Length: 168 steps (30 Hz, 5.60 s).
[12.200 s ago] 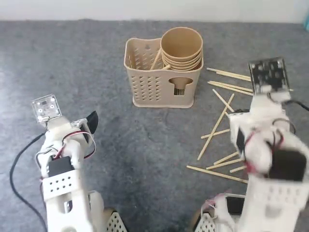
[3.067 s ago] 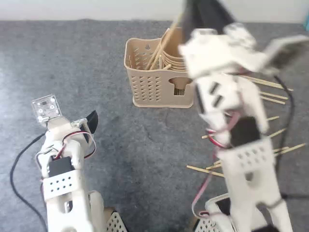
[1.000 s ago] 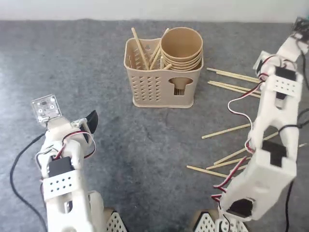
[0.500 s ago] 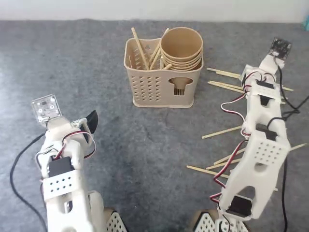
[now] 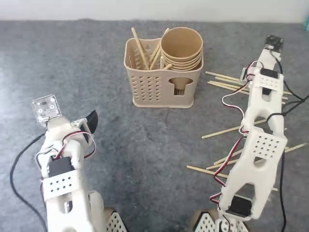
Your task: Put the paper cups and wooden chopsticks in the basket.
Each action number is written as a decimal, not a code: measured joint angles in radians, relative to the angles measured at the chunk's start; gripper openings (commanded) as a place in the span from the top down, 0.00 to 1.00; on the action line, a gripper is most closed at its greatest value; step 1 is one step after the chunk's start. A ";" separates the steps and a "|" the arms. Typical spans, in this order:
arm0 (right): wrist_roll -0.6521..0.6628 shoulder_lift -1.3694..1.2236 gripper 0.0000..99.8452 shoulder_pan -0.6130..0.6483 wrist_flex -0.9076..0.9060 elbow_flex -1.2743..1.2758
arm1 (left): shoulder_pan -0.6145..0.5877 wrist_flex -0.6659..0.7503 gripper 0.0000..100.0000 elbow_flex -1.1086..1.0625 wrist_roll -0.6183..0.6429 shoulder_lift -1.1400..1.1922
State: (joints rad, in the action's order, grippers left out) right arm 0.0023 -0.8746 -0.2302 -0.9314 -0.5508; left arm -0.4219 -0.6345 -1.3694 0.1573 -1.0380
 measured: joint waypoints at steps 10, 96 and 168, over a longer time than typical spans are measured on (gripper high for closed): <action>0.123 -0.003 0.99 0.014 -0.433 -0.115 | 0.000 0.000 0.69 0.000 0.000 0.000; 0.448 0.973 0.97 -0.318 -0.281 1.020 | 0.000 0.000 0.69 0.000 0.000 0.000; 1.117 1.111 0.99 -0.091 -0.299 0.902 | 0.000 0.000 0.69 0.000 0.000 0.000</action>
State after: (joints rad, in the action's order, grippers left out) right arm 1.1193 0.2363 -0.3207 -1.2306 0.3514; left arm -0.4219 -0.6345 -1.3694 0.1573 -1.0380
